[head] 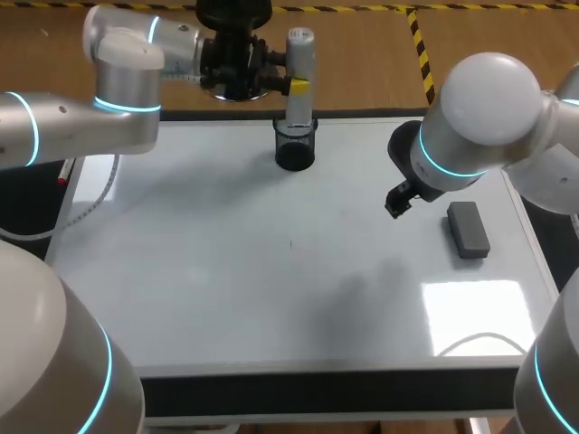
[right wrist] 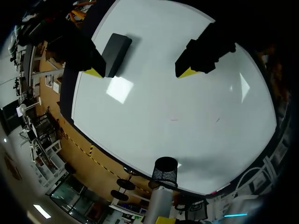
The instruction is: Pick up the inspection probe, press it on each red-marked spot on the whiteboard one by one, put down the probe, pick up the eraser, and wipe off all the red marks.
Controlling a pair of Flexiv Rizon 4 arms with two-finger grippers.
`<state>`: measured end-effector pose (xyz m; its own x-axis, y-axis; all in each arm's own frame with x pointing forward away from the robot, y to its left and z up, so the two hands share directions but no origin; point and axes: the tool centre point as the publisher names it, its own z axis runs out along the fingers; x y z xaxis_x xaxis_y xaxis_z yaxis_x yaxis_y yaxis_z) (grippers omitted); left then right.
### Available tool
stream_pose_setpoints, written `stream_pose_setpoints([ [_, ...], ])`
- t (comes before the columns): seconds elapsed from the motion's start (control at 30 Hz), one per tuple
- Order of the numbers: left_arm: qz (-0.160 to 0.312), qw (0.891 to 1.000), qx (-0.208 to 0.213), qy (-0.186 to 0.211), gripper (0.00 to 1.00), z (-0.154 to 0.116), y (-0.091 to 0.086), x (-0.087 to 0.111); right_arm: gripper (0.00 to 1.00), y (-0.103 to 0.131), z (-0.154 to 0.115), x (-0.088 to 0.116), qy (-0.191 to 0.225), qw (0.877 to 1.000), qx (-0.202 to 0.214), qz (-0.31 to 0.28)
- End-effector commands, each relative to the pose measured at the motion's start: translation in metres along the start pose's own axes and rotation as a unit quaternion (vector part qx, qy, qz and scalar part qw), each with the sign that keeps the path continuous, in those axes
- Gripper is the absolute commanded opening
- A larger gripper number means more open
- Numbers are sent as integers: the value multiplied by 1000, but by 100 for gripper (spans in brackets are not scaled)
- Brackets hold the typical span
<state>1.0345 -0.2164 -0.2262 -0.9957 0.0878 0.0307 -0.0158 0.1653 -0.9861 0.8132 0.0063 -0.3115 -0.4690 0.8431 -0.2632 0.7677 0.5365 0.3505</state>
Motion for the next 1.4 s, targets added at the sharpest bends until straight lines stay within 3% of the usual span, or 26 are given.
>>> stream_pose_setpoints([
  [0.03,-1,1000,1,4,0,-2,3,-5,100,0,0,0,0,1000,0,0],
  [0.63,-11,1000,-7,-5,0,-10,20,-9,100,0,0,0,0,1000,0,0],
  [1.4,-38,999,-12,3,0,2,47,-8,100,0,0,0,0,1000,0,0],
])
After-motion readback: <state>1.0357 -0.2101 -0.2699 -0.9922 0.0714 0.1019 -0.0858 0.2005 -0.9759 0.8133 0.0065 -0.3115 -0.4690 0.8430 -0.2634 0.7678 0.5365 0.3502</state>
